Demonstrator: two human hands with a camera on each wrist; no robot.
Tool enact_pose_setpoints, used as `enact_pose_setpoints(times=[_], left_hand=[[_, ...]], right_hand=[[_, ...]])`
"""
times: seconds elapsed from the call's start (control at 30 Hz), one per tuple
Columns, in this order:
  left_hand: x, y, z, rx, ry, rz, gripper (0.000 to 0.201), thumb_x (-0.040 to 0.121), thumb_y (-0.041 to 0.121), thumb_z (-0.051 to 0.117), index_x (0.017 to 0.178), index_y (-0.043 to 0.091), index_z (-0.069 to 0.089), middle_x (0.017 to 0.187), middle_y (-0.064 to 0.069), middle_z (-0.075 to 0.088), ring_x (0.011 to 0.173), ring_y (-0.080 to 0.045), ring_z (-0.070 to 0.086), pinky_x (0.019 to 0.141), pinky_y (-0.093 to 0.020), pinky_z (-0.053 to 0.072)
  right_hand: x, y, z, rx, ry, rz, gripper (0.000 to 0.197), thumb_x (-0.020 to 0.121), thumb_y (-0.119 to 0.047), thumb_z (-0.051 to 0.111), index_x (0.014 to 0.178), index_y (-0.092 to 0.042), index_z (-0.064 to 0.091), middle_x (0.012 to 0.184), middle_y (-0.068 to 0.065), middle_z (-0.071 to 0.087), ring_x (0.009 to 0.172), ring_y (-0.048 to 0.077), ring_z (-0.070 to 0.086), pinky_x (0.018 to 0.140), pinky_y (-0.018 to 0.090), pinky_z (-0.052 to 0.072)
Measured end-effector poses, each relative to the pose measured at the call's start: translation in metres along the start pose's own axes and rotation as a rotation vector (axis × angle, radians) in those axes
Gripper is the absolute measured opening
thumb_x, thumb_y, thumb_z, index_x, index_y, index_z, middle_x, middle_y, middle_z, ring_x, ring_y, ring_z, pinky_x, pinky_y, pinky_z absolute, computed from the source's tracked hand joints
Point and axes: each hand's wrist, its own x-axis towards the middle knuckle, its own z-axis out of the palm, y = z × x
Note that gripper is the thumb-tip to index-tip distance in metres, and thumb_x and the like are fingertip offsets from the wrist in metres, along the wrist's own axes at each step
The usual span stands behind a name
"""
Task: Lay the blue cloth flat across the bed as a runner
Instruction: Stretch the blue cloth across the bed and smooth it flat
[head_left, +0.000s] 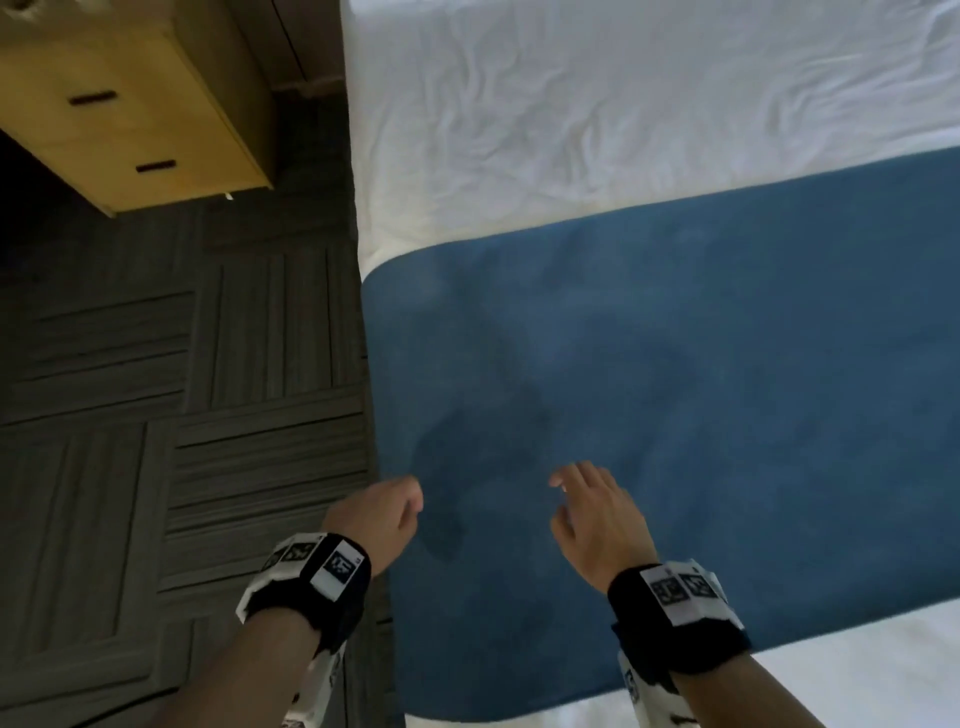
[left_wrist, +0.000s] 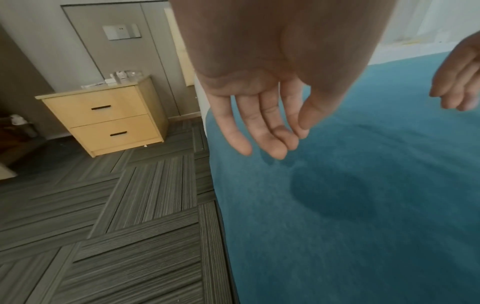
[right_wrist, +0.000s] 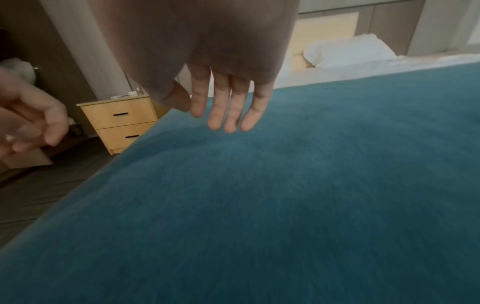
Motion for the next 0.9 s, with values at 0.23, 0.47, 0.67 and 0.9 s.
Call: enact_pose_setpoints(times=[0.23,0.47,0.67,0.9], left_hand=[[0.053,-0.013,-0.048,0.046,0.1,-0.004,0.019,0.091,0.017,0.044,0.106,0.021,0.053,0.112,0.001,0.056,0.098,-0.022,0.059,0.08,-0.036,0.047],[0.146,-0.047,-0.076,0.143,0.234,0.102,0.047,0.086,0.016,0.053,0.132,0.018,0.04,0.141,-0.003,0.037,0.123,-0.024,0.044,0.089,-0.039,0.045],[0.22,-0.091,-0.126,0.35,0.19,0.254,0.071,0.089,0.027,0.054,0.148,0.019,0.014,0.159,-0.005,0.007,0.144,-0.022,0.018,0.108,-0.044,0.033],[0.295,-0.105,-0.173,0.122,0.089,0.183,0.042,0.094,0.022,0.045,0.135,0.015,0.039,0.139,-0.013,0.045,0.13,-0.032,0.04,0.1,-0.049,0.04]], right_hand=[[0.053,-0.027,-0.014,-0.065,-0.027,0.049,0.047,0.088,-0.024,0.044,0.135,-0.021,0.037,0.136,-0.003,0.042,0.127,0.019,0.039,0.1,0.034,0.037],[0.098,-0.065,0.005,-0.087,0.013,0.154,0.065,0.083,-0.023,0.047,0.144,-0.023,0.023,0.153,-0.001,0.025,0.142,0.019,0.021,0.111,0.036,0.026],[0.174,-0.119,0.021,-0.004,0.123,0.448,0.068,0.085,-0.021,0.048,0.147,-0.025,0.021,0.157,0.0,0.016,0.145,0.019,0.014,0.111,0.04,0.03],[0.231,-0.157,0.042,0.049,0.179,0.625,0.065,0.083,-0.02,0.048,0.144,-0.029,0.027,0.157,0.002,0.016,0.145,0.021,0.012,0.111,0.045,0.025]])
